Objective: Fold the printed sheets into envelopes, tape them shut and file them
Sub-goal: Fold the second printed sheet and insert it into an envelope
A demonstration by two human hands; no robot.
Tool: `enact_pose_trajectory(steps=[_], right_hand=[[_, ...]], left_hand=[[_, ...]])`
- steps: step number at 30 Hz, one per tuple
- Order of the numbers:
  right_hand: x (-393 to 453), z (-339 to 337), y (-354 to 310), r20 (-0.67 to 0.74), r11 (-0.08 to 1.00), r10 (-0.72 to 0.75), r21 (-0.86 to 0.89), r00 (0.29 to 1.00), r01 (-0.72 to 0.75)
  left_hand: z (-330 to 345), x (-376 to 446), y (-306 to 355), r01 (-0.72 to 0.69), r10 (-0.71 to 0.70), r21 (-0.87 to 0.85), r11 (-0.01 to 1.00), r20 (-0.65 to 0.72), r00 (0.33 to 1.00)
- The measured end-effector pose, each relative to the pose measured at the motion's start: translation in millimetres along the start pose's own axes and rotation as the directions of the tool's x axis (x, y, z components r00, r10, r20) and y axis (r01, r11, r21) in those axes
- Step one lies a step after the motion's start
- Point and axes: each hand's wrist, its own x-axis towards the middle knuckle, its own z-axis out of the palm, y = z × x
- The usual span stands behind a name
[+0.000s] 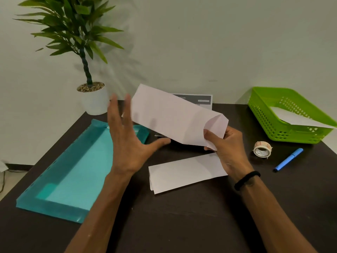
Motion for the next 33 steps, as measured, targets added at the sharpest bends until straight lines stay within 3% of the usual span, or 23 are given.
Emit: enact_pose_trajectory(steps=[2,4,8,11,16,19,21,24,28,33], right_hand=[[1.1,-4.2,0.2,0.055,0.999,0.020,-0.036,0.998,-0.018],[0.7,-9.0,-0.3,0.143,0.992,0.065,-0.112,0.988,-0.049],[1.6,-18.2,-2.7,0.299,0.981,0.120,-0.182,0.947,-0.067],[1.2,-23.7,-6.3,0.334,0.980,0.109,-0.194,0.936,-0.045],[-1.1,-24.6,-10.6,0.296,0.967,0.052,-0.254,0.954,0.026],[2.1,-16.4,-5.9,0.132,0.900,-0.138,-0.397,0.982,0.180],[4.1,-11.8,-2.0,0.003,0.799,-0.318,-0.538,0.948,0.269],[2.6,-10.8,-2.9,-0.035,0.748,-0.441,-0.566,0.897,0.346],[2.1,-8.5,-9.8,0.003,0.866,-0.340,-0.389,0.940,0.314],[2.2,-10.5,-11.4,0.066,0.902,-0.147,-0.401,0.987,0.162]], left_hand=[[2.8,-2.1,-3.5,-0.210,0.176,0.257,0.943,0.149,0.973],[9.1,-5.5,-5.3,-0.270,0.185,0.320,0.908,0.273,0.944],[11.9,-9.2,-7.5,-0.280,0.155,0.299,0.912,0.380,0.912],[9.6,-10.1,-2.6,-0.255,0.136,0.223,0.941,0.440,0.888],[7.3,-9.3,3.5,-0.291,0.202,0.192,0.937,0.380,0.903],[7.1,-10.0,3.3,-0.295,0.212,0.221,0.930,0.333,0.919],[9.2,-10.6,2.4,-0.292,0.202,0.253,0.922,0.329,0.923],[13.6,-12.3,1.2,-0.276,0.181,0.275,0.921,0.325,0.928],[17.1,-13.8,1.0,-0.268,0.183,0.286,0.920,0.291,0.939],[20.5,-13.8,0.4,-0.275,0.195,0.322,0.906,0.259,0.946]])
